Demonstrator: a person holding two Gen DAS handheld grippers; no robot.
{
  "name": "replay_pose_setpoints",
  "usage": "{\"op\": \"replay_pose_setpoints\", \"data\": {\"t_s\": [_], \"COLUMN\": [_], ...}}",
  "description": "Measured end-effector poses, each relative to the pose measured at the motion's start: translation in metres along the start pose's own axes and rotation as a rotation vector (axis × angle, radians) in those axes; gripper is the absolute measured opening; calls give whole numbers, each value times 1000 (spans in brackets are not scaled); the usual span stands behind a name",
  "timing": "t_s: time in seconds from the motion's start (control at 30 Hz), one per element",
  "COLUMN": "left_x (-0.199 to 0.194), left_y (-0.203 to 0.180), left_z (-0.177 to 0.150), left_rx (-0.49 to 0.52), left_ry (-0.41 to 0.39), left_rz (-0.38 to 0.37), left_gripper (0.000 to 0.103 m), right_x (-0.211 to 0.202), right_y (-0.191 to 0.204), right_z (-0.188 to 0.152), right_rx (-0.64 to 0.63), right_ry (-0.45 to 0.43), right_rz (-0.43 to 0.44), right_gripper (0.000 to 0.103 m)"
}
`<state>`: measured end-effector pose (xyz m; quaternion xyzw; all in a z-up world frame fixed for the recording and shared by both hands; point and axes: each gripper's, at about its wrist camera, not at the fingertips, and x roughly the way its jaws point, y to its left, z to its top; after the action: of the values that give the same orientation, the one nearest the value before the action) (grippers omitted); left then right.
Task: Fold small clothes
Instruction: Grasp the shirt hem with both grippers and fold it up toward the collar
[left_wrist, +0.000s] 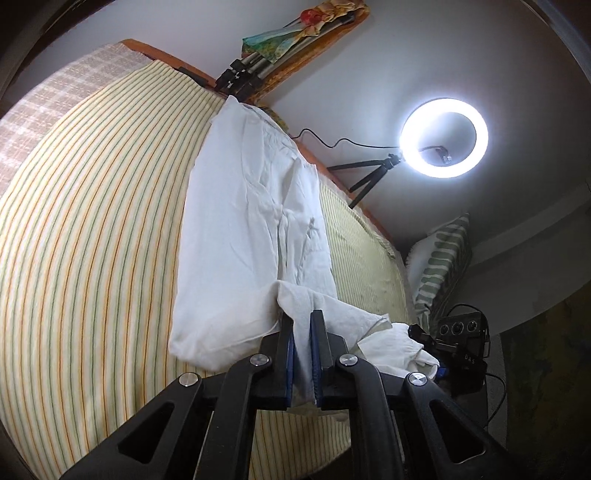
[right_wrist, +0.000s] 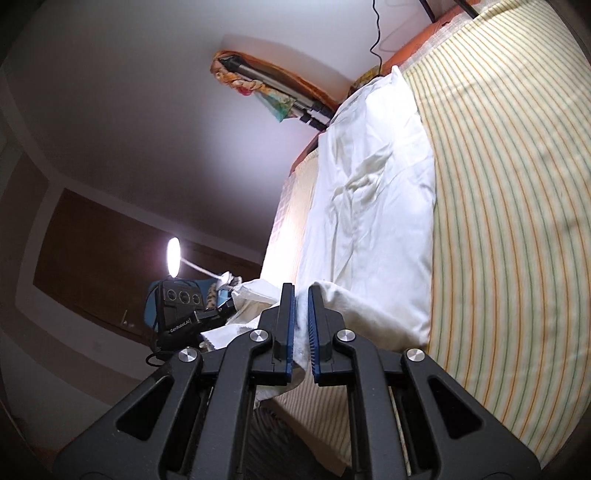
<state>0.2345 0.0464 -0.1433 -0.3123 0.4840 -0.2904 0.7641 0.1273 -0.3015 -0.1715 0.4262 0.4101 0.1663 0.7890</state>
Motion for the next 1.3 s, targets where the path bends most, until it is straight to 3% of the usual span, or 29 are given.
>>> {"op": "replay_pose_setpoints", "data": {"t_s": [0.3,0.4,0.47,0.53,0.6,0.8,1.0,1.13,1.2,1.3], "left_x": [40,50,53,50,40,18,38,48,48,46], "left_y": [29,37,41,42,42,42,51,52,46,40], "left_z": [42,50,56,61,67,65,24,13,11,12], "left_rx": [-39,-49,-71,-91,-98,-44,22,39,74,111], "left_ry": [7,12,9,-14,-66,-109,16,38,17,4], "left_rz": [77,97,105,93,75,90,169,192,218,240], "left_gripper": [6,22,35,58,65,64,53,37,31,20], "right_x": [40,50,50,40,32,20,35,53,57,62], "right_y": [-28,-38,-44,-46,-47,-46,-47,-39,-30,-17], "right_z": [54,65,72,78,81,61,23,9,5,0], "right_rx": [26,42,62,66,60,-13,-92,-173,-231,-317], "right_ry": [14,32,30,-13,-35,-4,85,129,129,136], "right_rz": [-139,-170,-175,-173,-162,-200,-251,-322,-374,-430], "right_gripper": [9,15,31,47,50,50,48,31,29,14]}}
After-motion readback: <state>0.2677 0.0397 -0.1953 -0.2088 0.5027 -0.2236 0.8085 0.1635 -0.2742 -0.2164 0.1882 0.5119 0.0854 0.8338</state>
